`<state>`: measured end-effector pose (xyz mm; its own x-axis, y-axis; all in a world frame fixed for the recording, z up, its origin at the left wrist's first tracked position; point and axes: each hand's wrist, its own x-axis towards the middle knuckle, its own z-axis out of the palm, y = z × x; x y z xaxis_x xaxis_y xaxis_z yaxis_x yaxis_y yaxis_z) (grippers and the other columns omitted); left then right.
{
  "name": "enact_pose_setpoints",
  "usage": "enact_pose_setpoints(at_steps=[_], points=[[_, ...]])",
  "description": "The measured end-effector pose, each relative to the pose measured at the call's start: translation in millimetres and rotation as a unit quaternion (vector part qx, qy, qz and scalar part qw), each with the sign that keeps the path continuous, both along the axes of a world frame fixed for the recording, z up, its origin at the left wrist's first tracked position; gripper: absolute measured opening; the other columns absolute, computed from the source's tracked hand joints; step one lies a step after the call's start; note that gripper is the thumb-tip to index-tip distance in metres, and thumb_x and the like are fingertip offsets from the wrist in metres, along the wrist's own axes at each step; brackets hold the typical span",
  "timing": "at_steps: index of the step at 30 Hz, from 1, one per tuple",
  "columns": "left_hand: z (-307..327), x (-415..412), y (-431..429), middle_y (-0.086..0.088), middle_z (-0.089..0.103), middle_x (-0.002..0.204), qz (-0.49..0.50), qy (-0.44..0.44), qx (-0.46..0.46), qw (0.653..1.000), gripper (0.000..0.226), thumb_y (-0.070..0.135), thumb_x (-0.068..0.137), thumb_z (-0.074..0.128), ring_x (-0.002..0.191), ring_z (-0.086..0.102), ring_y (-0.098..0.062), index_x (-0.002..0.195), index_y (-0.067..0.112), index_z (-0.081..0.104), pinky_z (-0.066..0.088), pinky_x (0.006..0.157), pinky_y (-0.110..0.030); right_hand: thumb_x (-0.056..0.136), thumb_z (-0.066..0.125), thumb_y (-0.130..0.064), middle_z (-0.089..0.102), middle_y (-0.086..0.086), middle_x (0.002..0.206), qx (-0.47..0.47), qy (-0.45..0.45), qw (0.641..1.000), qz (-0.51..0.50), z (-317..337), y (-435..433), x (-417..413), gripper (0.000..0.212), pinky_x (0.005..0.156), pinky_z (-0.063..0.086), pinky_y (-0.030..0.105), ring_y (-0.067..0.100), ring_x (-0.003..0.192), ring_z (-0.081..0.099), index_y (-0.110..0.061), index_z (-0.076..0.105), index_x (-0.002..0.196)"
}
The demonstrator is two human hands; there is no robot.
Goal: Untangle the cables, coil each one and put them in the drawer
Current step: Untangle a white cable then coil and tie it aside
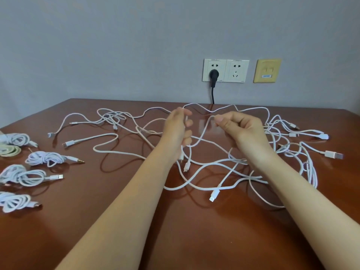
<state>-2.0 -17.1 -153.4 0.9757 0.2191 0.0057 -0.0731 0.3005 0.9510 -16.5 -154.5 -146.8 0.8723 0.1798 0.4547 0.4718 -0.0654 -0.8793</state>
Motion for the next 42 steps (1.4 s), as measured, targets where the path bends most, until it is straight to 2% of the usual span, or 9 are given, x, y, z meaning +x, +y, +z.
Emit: enact_pose_setpoints(at_steps=[4,9,14,20,24,30,34,37,42], points=[[-3,-5,-26,0.000,0.035,0.058,-0.048,0.016,0.088,0.995,0.032,0.018,0.101,0.027,0.026,0.018,-0.002,0.076,0.021,0.046,0.016,0.035,-0.005,0.094,0.045,-0.002,0.044,-0.017,0.034,-0.051,-0.024,0.996,0.062,-2,2,-4,0.020,0.043,0.035,0.006,-0.003,0.035,0.043,-0.006,0.058,0.080],[-7,-7,-31,-0.004,0.042,0.061,-0.086,0.032,0.144,0.985,0.019,0.025,0.102,0.032,0.022,0.027,0.000,0.101,0.023,0.051,0.019,0.033,-0.004,0.096,0.034,0.006,0.046,-0.018,0.038,-0.045,-0.027,0.994,0.099,4,-3,-6,0.025,0.042,0.033,0.004,-0.002,0.036,0.045,-0.003,0.052,0.082],[-9,-11,-39,-0.005,0.033,0.055,-0.142,0.036,0.156,0.977,0.031,0.042,0.099,0.034,0.025,0.019,-0.002,0.086,0.019,0.051,0.016,0.033,-0.006,0.097,0.039,-0.001,0.047,-0.015,0.038,0.015,0.011,0.999,0.032,4,-2,-2,0.029,0.039,0.033,0.005,-0.002,0.034,0.045,-0.008,0.054,0.073],[-7,-11,-38,-0.004,0.036,0.053,-0.130,0.037,0.130,0.982,0.035,0.044,0.100,0.030,0.025,0.020,-0.004,0.098,0.020,0.055,0.017,0.033,-0.008,0.098,0.044,-0.011,0.044,-0.018,0.032,0.001,0.019,0.999,-0.028,-1,-1,4,0.025,0.057,0.042,0.011,-0.005,0.035,0.046,-0.009,0.058,0.077],[-5,-13,-38,-0.002,0.035,0.049,-0.200,0.030,0.074,0.977,0.043,0.044,0.100,0.021,0.029,0.017,-0.003,0.089,0.016,0.052,0.013,0.030,-0.008,0.095,0.050,-0.017,0.045,-0.017,0.034,-0.001,0.024,0.996,-0.087,-6,-6,12,0.026,0.044,0.032,0.009,-0.002,0.034,0.043,-0.017,0.060,0.072],[-12,-13,-42,0.009,0.029,0.037,-0.205,-0.007,0.127,0.970,0.025,-0.002,0.099,0.027,0.028,0.027,-0.001,0.087,0.011,0.046,0.020,0.030,-0.011,0.088,0.062,-0.017,0.058,-0.009,0.048,0.010,0.019,0.990,-0.137,-11,-9,18,0.020,0.041,0.031,0.008,-0.001,0.037,0.046,-0.022,0.061,0.068],[-13,-13,-39,0.008,0.030,0.039,-0.197,-0.003,0.130,0.972,0.019,0.004,0.101,0.026,0.031,0.034,-0.005,0.104,0.010,0.045,0.027,0.033,-0.014,0.087,0.064,-0.019,0.065,0.000,0.065,0.006,0.025,0.991,-0.134,-13,-9,19,0.017,0.055,0.040,0.014,0.004,0.058,0.060,-0.022,0.061,0.071],[-10,-16,-35,0.007,0.027,0.044,-0.207,0.011,0.116,0.971,0.022,0.010,0.103,0.025,0.029,0.020,-0.001,0.098,0.016,0.047,0.016,0.031,-0.010,0.088,0.062,-0.019,0.066,-0.001,0.069,-0.006,0.023,0.992,-0.125,-13,-9,18,0.016,0.048,0.035,0.009,-0.005,0.043,0.050,-0.022,0.061,0.073],[-4,-13,-30,0.009,0.026,0.040,-0.149,0.010,0.054,0.987,0.031,0.014,0.103,0.022,0.028,0.016,-0.001,0.078,0.016,0.040,0.012,0.031,-0.009,0.092,0.051,-0.012,0.050,-0.014,0.047,-0.016,0.063,0.993,-0.094,-18,-9,20,0.022,0.050,0.029,0.019,-0.002,0.038,0.040,-0.023,0.056,0.074]])
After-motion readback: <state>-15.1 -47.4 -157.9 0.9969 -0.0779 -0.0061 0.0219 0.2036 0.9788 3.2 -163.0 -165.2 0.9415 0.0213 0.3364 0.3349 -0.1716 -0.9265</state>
